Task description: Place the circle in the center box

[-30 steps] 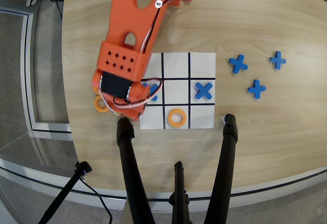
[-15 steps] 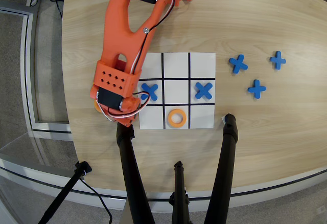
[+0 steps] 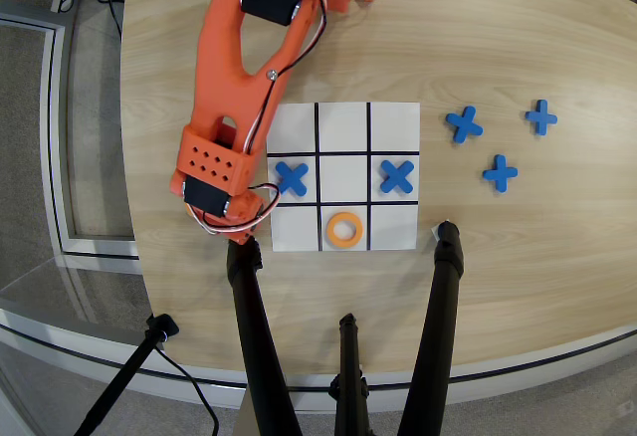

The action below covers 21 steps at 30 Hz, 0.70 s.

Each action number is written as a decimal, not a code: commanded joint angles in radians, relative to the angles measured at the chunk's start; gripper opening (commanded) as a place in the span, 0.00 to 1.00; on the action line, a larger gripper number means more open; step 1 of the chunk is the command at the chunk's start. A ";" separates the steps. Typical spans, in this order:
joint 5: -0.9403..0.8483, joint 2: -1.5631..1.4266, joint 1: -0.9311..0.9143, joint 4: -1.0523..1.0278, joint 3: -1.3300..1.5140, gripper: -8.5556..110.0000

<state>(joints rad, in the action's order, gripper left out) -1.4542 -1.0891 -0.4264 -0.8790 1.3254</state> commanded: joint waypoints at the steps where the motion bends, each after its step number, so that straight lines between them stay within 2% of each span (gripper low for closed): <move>1: -0.009 -0.005 -0.014 -0.009 -0.041 0.18; 21: -0.014 0.032 -0.014 -0.012 -0.011 0.18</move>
<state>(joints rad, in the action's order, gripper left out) -1.4634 -1.0508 -0.4449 -0.8851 1.3254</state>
